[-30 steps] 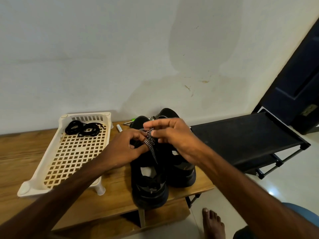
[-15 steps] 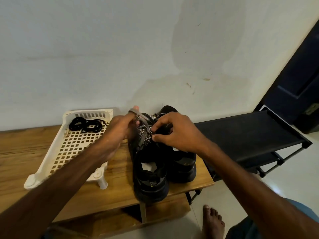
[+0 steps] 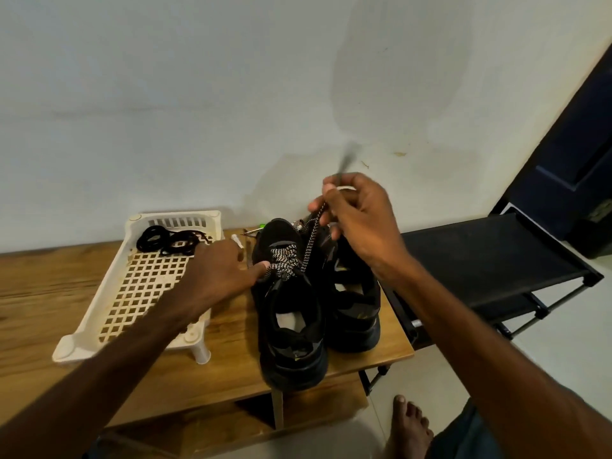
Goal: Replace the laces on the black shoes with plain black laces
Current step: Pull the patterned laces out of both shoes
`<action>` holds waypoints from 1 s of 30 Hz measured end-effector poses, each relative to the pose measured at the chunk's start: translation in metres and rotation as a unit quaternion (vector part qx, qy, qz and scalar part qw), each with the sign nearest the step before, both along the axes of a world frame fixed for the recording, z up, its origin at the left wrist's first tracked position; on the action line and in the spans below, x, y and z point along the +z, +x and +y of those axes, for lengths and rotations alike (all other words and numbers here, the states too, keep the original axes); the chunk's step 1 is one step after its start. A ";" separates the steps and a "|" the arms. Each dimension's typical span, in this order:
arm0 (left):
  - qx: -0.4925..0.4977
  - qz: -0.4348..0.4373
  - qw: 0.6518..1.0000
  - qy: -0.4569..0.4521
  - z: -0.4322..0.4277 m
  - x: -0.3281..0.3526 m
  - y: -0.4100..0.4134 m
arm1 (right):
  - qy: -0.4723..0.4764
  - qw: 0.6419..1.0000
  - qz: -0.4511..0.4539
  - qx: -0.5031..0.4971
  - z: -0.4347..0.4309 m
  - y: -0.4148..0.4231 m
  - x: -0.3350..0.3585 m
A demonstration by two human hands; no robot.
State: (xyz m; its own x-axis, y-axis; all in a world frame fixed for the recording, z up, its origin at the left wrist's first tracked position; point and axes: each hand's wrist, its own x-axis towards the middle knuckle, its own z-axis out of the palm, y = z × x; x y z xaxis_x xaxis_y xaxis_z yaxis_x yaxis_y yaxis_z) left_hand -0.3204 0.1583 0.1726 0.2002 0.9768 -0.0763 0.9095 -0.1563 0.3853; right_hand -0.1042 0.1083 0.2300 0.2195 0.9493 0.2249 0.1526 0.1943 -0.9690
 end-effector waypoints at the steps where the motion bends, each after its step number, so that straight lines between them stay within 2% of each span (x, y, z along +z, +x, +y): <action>1: -0.003 0.013 1.000 0.005 -0.002 -0.001 0.000 | 0.011 1.000 0.011 -0.011 0.001 0.004 0.001; 3: -0.009 0.052 0.998 0.041 -0.006 0.000 0.000 | -0.012 0.998 -0.047 -0.028 0.004 0.011 0.000; 4: -0.007 0.077 0.994 0.073 -0.010 0.002 0.001 | -0.049 0.989 -0.133 -0.031 0.005 0.014 -0.002; 6: -0.007 0.081 0.985 0.155 -0.018 0.008 0.005 | -0.133 0.936 -0.325 -0.007 0.004 0.016 -0.011; 8: -0.061 0.008 0.974 0.220 -0.025 0.013 0.011 | -0.143 0.895 -0.422 0.018 0.000 0.013 -0.017; 10: -0.155 -0.076 0.962 0.212 -0.032 0.016 0.017 | -0.095 0.881 -0.462 0.035 -0.004 0.004 -0.016; 11: -0.191 -0.091 0.960 0.186 -0.036 0.016 0.020 | -0.077 0.874 -0.478 0.052 -0.006 0.001 -0.016; 13: -0.221 -0.065 0.963 0.143 -0.043 0.012 0.026 | -0.093 0.863 -0.484 0.106 -0.011 -0.004 -0.016; 15: -0.210 -0.009 0.968 0.138 -0.045 0.005 0.033 | -0.139 0.847 -0.493 0.146 -0.017 -0.010 -0.023; 18: -0.184 -0.010 0.967 0.177 -0.043 0.000 0.040 | -0.136 0.829 -0.532 0.105 -0.020 -0.021 -0.033; 21: -0.185 -0.027 0.961 0.205 -0.040 -0.001 0.041 | -0.139 0.852 -0.502 0.054 -0.016 -0.024 -0.035; 26: -0.156 -0.065 0.964 0.204 -0.038 -0.006 0.035 | -0.183 0.897 -0.399 0.056 -0.011 -0.013 -0.037; 28: -0.110 -0.125 0.966 0.197 -0.035 -0.006 0.033 | -0.183 0.902 -0.388 0.054 -0.011 -0.010 -0.037; 30: -0.066 -0.202 0.966 0.148 -0.030 -0.005 0.028 | -0.180 0.904 -0.384 0.054 -0.012 -0.009 -0.038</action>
State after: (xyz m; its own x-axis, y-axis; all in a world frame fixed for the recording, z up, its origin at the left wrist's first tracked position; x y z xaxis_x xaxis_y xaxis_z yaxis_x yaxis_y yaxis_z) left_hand -0.2928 0.1285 0.1677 0.2801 0.9075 0.3129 0.6582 -0.4188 0.6256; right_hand -0.1132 0.0968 0.1918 0.0316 0.9979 -0.0562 0.8057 -0.0587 -0.5894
